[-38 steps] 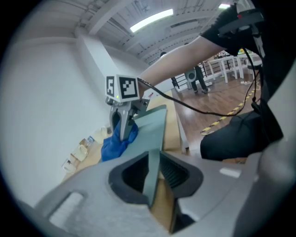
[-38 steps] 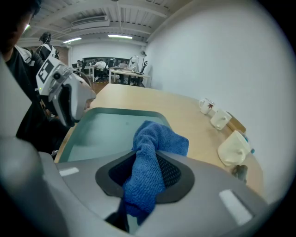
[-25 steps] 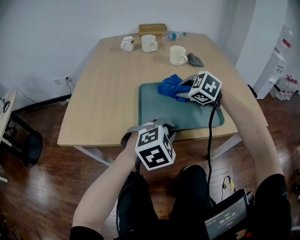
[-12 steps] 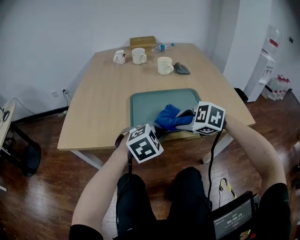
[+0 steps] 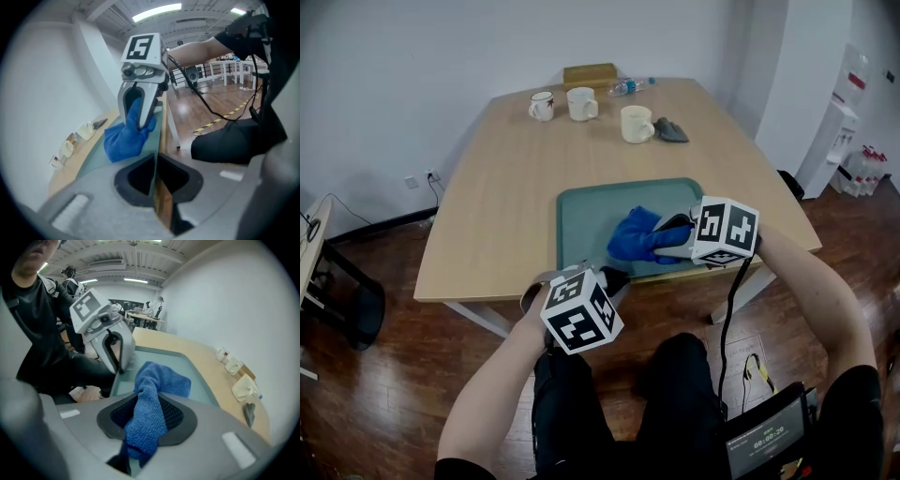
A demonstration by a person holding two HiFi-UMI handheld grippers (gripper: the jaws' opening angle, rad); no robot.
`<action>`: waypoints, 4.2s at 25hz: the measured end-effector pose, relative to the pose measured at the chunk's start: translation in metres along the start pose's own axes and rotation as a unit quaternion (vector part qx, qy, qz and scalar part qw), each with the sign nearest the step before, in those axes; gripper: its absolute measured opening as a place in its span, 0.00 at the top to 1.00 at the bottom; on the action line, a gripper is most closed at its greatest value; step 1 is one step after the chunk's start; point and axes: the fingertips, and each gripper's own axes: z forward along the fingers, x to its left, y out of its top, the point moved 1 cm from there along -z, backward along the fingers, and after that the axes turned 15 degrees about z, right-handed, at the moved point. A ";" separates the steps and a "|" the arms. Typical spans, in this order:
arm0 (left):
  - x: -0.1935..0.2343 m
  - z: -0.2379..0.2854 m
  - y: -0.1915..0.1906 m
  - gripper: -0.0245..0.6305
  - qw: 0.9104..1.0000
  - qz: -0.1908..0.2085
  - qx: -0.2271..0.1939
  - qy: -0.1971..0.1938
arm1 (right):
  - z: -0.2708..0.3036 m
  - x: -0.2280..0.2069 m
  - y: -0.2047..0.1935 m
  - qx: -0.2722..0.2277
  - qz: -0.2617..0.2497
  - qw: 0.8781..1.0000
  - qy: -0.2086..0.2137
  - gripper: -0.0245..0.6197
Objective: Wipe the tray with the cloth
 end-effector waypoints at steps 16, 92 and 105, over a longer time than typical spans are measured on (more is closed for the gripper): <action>-0.008 -0.019 -0.025 0.92 1.000 0.004 -0.015 0.001 | 0.016 -0.113 0.011 -0.041 0.155 0.985 -0.060 0.80; 0.056 -0.110 -0.022 0.84 0.918 -0.231 -0.131 0.294 | -0.120 -0.015 -0.004 -0.317 0.259 0.892 -0.193 0.80; 0.042 -0.147 -0.054 0.84 0.854 -0.306 -0.139 0.397 | -0.190 -0.053 -0.089 -0.366 0.375 0.786 -0.328 0.79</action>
